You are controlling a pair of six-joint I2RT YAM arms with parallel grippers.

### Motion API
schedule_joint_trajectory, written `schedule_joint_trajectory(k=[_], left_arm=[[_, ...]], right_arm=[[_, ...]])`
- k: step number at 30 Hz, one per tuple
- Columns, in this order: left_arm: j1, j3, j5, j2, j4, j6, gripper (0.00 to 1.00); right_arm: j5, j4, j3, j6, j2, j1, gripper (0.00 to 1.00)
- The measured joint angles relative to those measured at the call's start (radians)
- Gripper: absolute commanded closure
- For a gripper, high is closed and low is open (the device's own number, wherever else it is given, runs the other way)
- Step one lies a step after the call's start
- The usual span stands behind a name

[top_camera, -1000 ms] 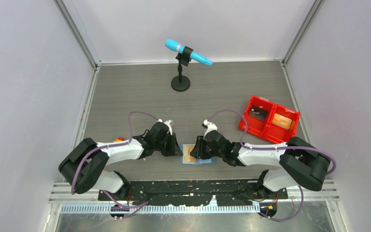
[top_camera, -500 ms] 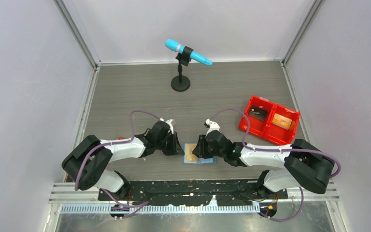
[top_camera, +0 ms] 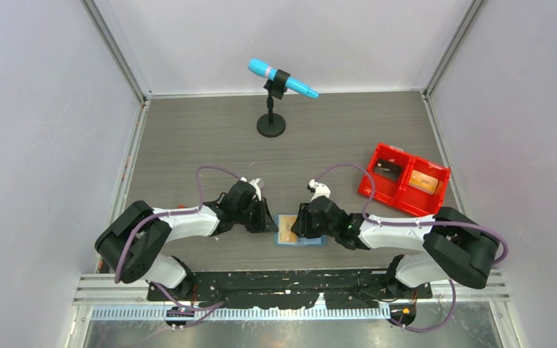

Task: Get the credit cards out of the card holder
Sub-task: Remove the credit card from the card holder.

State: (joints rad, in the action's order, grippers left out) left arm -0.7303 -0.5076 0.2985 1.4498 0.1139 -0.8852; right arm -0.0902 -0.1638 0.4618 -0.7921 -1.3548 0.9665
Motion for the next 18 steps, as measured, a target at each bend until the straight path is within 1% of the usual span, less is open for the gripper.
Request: schedule_joint_trajectory(k=[7, 9, 11, 14, 18], left_arm=[[0.000, 0.000, 0.002, 0.002, 0.002, -0.002, 0.89], [0.000, 0.000, 0.002, 0.002, 0.002, -0.002, 0.89], [0.000, 0.000, 0.003, 0.002, 0.003, -0.003, 0.89], [0.000, 0.000, 0.003, 0.003, 0.002, -0.006, 0.89], [0.000, 0.000, 0.002, 0.003, 0.001, -0.010, 0.89]], right_arm=[[0.007, -0.029, 0.000, -0.001, -0.023, -0.006, 0.66], [0.010, -0.042, -0.002, -0.001, -0.028, -0.012, 0.67], [0.014, -0.054, -0.007, -0.001, -0.029, -0.017, 0.70], [0.024, -0.079, -0.022, -0.002, -0.030, -0.026, 0.77], [0.045, -0.132, -0.051, -0.003, -0.030, -0.041, 0.89]])
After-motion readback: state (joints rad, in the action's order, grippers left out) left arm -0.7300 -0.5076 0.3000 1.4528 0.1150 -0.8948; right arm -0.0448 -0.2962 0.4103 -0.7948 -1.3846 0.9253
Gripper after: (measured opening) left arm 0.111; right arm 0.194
